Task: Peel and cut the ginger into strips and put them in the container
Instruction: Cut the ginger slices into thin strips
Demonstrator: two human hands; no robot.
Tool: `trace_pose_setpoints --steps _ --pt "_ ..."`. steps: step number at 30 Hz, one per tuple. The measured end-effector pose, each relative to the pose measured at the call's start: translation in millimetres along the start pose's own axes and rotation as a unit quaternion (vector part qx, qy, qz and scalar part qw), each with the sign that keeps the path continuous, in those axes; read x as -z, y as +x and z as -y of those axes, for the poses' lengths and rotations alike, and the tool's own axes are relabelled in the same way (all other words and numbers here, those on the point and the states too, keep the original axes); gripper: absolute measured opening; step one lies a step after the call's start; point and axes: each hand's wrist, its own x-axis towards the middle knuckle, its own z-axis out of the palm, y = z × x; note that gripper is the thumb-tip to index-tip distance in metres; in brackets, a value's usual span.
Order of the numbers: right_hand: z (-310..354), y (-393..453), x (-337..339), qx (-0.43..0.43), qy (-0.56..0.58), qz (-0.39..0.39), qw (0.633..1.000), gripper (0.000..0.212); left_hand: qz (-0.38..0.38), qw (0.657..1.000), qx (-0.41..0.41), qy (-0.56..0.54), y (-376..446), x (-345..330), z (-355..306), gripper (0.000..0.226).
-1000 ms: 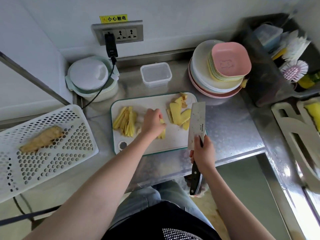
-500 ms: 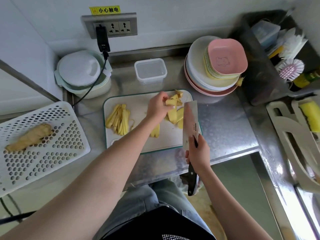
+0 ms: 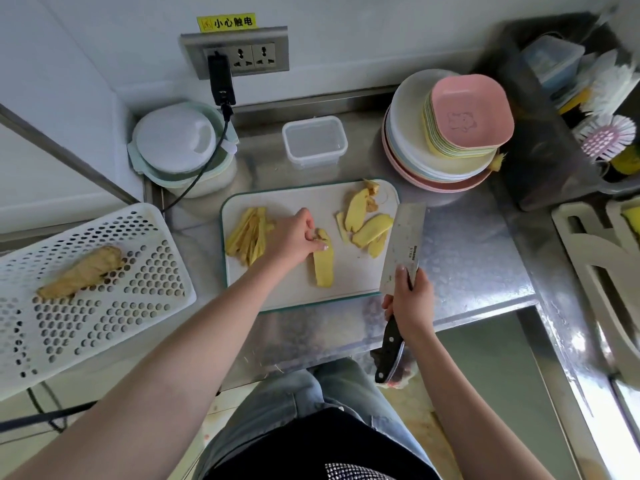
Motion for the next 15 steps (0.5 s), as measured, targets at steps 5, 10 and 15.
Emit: trace_pose_setpoints --steps 5,10,15 --pt "0 -5 1 -0.004 0.003 -0.007 1.0 0.027 -0.037 0.962 -0.195 0.187 11 -12 -34 0.042" --pt "-1 -8 6 -0.008 0.011 -0.015 1.0 0.028 0.119 0.895 -0.27 0.336 25 -58 -66 0.068" --pt "-7 -9 12 -0.016 0.004 -0.018 1.0 0.028 0.071 0.922 -0.258 0.282 23 -57 -71 0.048"
